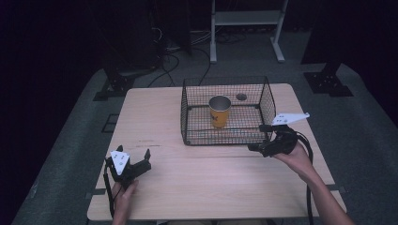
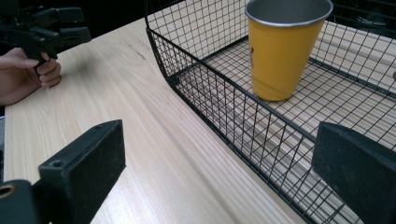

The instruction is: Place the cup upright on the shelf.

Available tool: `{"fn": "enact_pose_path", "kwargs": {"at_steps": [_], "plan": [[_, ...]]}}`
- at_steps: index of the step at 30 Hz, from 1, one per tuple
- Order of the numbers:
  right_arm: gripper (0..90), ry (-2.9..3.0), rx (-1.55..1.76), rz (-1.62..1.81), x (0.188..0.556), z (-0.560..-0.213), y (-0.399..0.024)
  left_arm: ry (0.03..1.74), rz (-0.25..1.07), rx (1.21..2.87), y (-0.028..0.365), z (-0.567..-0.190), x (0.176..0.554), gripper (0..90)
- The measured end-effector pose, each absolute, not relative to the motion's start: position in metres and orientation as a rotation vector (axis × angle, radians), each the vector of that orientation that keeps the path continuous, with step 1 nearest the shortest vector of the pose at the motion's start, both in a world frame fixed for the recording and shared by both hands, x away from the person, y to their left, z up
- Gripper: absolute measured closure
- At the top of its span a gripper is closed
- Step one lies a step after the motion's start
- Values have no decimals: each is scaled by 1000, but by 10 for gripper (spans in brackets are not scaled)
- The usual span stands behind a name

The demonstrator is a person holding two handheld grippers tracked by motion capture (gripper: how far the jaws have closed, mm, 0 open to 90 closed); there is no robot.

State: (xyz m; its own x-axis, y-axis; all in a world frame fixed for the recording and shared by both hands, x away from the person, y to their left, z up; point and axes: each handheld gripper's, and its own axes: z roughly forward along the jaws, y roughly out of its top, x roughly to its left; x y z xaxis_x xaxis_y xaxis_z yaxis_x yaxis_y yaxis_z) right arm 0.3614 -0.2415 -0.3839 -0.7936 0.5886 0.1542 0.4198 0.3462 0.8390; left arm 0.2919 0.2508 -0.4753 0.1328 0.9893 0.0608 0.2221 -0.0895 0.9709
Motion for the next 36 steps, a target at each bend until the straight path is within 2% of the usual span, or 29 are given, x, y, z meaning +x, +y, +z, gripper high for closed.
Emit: {"fn": "enact_pose_path", "kwargs": {"at_steps": [36], "plan": [[23,2448,947,1447,330,-420,-248,1235,1055,1496,250,-475,292,8]]}}
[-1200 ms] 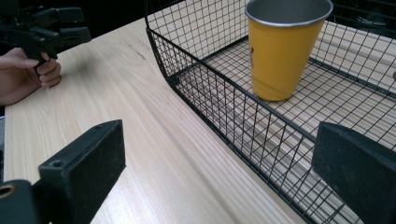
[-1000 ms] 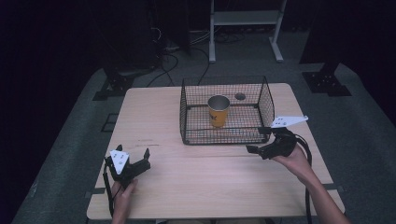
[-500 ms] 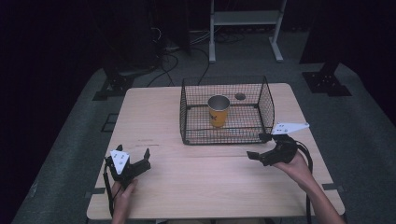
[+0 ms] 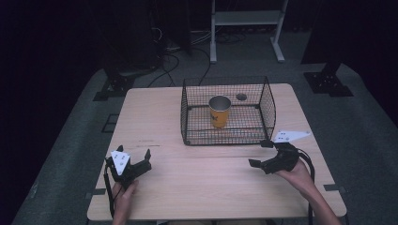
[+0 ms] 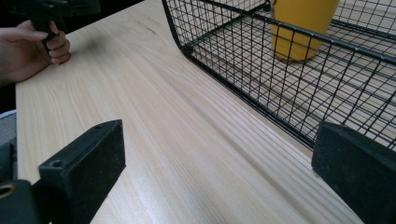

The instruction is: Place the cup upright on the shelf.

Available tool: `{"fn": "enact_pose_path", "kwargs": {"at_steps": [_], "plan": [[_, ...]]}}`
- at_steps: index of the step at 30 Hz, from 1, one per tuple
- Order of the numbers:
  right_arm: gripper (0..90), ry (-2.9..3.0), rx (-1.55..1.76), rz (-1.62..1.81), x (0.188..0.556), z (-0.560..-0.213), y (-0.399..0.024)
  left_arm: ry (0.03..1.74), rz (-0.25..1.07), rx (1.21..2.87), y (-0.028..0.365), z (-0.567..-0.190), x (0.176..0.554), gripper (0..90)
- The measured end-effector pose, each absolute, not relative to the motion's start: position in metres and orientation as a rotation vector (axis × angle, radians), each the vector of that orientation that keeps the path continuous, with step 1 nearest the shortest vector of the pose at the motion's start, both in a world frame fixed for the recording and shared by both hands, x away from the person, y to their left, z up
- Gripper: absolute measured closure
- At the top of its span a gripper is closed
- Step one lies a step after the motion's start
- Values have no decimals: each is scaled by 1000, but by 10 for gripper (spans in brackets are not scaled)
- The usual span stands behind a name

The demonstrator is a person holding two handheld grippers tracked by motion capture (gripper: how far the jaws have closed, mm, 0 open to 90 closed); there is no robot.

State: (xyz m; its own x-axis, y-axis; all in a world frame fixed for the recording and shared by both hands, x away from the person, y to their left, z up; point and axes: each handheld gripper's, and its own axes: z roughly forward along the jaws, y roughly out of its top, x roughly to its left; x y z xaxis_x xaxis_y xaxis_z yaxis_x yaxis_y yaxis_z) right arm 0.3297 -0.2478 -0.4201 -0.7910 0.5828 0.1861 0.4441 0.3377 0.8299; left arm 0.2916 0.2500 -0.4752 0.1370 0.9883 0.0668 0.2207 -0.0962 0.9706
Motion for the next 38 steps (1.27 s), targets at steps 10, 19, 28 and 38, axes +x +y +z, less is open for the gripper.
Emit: {"fn": "enact_pose_path", "kwargs": {"at_steps": [10,19,28,38], "plan": [[23,2452,970,1445,324,-431,-252,1235,1056,1496,250,-475,292,8],[23,2419,1005,1453,314,-440,-263,1234,1057,1497,249,-475,292,8],[23,2388,1028,1490,297,-453,-266,1234,1062,1500,249,-475,292,8],[23,2299,1024,1559,270,-464,-261,1231,1070,1506,248,-476,292,8]]}}
